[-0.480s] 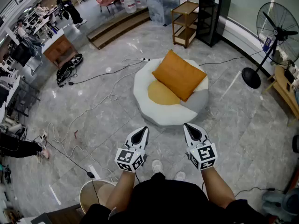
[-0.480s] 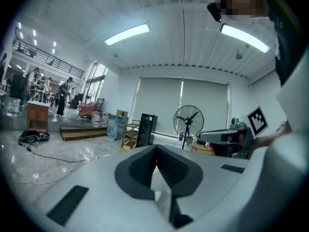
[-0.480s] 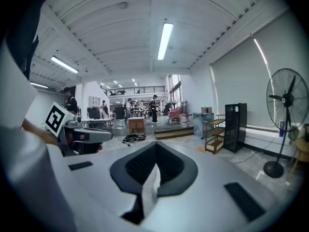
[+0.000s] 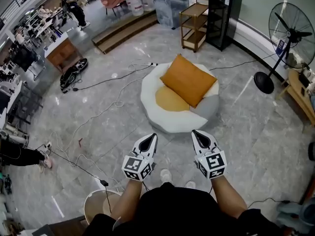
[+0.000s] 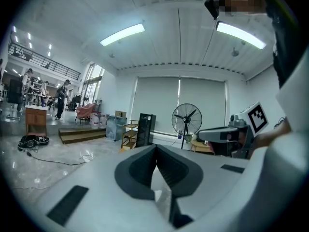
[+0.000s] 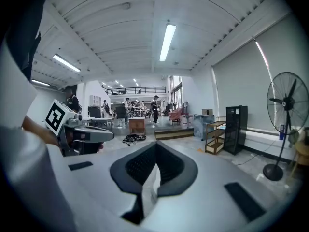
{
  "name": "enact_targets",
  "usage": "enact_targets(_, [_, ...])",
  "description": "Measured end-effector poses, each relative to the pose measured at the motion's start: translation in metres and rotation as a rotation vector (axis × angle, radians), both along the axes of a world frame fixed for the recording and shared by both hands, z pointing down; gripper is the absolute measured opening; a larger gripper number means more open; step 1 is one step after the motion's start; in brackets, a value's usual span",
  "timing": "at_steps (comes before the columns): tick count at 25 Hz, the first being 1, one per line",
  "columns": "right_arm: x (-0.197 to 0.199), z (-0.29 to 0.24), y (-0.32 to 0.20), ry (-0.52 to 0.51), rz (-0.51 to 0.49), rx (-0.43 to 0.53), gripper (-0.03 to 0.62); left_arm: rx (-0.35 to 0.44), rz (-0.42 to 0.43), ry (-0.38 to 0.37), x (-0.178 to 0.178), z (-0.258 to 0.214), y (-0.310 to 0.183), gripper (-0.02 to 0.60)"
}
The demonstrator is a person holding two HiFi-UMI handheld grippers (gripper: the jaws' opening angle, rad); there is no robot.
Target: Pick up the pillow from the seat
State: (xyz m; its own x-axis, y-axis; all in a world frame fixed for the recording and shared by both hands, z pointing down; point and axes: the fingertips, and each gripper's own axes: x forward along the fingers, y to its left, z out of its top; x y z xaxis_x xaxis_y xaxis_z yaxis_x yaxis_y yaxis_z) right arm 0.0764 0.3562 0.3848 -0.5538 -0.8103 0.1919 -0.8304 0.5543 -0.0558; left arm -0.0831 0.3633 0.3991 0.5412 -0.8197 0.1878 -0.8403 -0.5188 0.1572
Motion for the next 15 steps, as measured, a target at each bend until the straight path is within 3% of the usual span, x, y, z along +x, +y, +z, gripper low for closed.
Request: enact_targets(15, [-0.036,0.004,-0.036,-0.021,0.061,0.016,0.006,0.018,-0.022,-0.016,-0.049,0.004,-0.033,0.012])
